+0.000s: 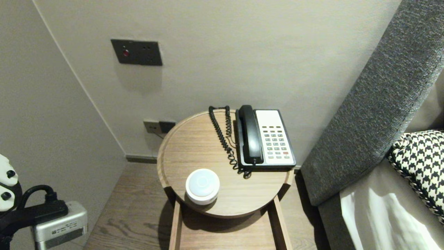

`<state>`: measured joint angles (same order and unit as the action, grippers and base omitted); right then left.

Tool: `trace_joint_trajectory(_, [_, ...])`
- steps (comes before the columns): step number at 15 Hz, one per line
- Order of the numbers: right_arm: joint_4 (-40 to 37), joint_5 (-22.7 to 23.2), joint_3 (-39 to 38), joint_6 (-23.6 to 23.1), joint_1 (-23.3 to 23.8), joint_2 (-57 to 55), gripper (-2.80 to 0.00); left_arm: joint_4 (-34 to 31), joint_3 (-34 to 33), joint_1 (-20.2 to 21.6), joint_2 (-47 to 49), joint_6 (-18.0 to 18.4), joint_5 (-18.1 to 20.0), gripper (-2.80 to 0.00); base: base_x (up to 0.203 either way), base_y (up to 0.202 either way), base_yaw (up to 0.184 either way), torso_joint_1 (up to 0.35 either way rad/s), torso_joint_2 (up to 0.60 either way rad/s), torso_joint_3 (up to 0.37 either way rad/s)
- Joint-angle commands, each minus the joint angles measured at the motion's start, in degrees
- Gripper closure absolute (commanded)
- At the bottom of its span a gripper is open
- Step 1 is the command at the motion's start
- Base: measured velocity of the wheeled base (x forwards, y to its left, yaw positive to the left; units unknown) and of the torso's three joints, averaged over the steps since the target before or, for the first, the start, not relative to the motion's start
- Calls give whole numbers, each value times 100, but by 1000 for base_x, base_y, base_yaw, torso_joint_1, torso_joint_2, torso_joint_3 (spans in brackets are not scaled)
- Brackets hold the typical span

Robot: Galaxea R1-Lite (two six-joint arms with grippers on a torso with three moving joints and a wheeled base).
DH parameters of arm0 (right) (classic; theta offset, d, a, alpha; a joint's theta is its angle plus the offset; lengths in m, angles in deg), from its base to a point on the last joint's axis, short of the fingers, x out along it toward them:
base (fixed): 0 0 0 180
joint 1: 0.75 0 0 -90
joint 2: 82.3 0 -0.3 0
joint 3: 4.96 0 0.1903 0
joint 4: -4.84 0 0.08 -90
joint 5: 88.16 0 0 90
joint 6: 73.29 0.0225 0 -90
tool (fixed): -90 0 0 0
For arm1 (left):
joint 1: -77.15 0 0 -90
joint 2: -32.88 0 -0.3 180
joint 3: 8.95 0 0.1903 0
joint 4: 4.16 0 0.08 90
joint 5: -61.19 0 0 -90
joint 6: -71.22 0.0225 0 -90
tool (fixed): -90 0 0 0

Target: Close the nightstand drawer

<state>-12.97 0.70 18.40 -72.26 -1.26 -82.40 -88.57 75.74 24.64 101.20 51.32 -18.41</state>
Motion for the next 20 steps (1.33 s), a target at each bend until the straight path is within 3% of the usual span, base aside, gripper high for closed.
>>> trace_joint_trajectory(1, [7,0,-229,2,-2,-8,0,-71,-22,-179,173,3,4,0,0,0,0,0,0,0])
trace_joint_trajectory(6, [7,0,-229,2,-2,-8,0,132,-247,-688,469,74,0,0,0,0,0,0,0,0])
trace_joint_trajectory(20, [7,0,-229,2,-4,-8,0,731,-547,-1273,1215,73,-2,0,0,0,0,0,0,0])
